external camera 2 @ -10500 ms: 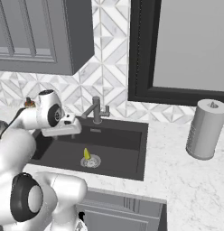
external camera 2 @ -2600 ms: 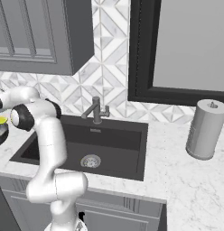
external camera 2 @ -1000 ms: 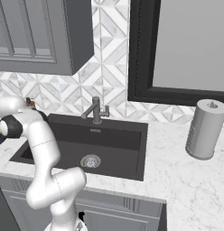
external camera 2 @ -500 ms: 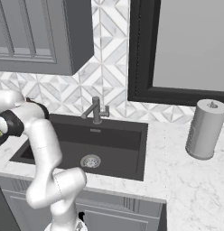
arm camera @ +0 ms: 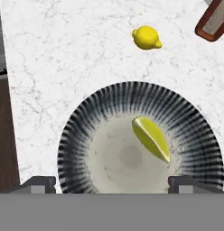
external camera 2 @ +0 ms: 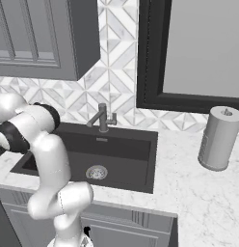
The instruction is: Pick the lemon wedge from the sink and place it in the bowl. Then pick the bowl and place it in the microwave. Then close the microwave door and press the start button.
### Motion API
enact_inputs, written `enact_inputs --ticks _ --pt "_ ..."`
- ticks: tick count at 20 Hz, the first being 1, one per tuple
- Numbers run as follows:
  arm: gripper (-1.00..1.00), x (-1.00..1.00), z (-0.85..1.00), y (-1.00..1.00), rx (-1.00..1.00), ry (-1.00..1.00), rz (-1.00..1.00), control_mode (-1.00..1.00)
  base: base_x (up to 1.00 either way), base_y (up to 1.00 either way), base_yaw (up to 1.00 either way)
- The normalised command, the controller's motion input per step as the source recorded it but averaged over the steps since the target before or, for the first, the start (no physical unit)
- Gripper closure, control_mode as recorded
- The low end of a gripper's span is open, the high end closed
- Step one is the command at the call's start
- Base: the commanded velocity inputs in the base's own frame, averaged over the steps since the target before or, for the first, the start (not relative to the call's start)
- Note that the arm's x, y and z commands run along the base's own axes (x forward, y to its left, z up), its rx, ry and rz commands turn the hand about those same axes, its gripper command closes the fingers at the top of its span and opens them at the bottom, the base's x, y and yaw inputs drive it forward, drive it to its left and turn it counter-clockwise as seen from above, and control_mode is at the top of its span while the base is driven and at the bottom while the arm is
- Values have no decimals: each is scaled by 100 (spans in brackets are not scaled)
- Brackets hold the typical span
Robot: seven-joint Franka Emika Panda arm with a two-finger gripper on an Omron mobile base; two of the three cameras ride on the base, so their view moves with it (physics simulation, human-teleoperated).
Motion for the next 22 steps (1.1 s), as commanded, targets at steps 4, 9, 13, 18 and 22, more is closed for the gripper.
enact_inputs --ticks 4,9,13,18,22 --pt "-100 0 54 -51 9 24 -36 -100 0 0 0" --pt "-100 -1 44 -68 9 39 -34 -100 0 0 0" --pt "-100 -1 6 -69 4 30 -30 -100 0 0 0" --pt "-100 -9 -14 -51 0 4 -19 -100 0 0 0" --pt "-100 -14 -2 -9 0 0 -28 -100 0 0 0"
